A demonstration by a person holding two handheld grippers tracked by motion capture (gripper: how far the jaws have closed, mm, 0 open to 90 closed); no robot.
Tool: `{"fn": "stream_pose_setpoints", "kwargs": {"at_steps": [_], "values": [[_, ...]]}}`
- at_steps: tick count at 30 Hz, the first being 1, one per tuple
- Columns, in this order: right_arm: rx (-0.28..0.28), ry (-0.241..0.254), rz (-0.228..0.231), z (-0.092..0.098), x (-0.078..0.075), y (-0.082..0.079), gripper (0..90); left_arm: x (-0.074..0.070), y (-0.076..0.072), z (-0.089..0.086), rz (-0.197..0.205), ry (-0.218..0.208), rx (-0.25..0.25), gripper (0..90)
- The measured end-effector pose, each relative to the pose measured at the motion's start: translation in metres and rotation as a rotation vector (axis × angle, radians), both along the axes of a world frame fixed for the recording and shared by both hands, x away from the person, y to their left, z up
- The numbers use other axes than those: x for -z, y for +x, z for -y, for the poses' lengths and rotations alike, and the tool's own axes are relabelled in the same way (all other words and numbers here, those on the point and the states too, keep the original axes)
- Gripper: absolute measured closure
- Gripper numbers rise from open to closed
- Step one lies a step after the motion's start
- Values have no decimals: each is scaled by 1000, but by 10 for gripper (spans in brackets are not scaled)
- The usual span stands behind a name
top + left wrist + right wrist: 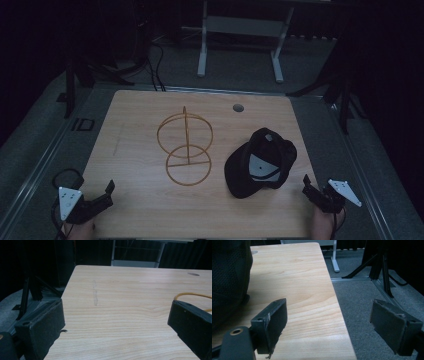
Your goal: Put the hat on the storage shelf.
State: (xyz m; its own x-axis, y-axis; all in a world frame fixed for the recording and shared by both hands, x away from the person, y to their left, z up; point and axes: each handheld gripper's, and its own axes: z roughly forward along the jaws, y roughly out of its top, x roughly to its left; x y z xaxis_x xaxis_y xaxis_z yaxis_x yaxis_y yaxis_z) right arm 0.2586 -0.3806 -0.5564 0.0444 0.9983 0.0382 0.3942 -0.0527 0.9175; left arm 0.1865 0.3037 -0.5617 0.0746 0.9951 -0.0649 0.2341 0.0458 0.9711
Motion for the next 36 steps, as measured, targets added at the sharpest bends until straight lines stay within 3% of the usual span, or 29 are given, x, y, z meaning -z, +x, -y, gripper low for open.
{"fn": "stream_pose_setpoints", "kwargs": {"at_steps": [8,15,17,21,36], "values": [[2,1,-3,0,0,-1,139,0,1,2,-9,10,13,14],[-12,-33,-15,-1,-3,-3,135,-1,1,2,-13,2,23,15],[-19,6,11,0,-13,-8,135,-1,1,2,-14,-1,31,15],[-44,-12,64,-5,-40,-15,135,-2,2,4,-19,12,40,15],[-249,-26,144,-57,-137,-22,133,-2,4,6,-32,5,54,15]]}}
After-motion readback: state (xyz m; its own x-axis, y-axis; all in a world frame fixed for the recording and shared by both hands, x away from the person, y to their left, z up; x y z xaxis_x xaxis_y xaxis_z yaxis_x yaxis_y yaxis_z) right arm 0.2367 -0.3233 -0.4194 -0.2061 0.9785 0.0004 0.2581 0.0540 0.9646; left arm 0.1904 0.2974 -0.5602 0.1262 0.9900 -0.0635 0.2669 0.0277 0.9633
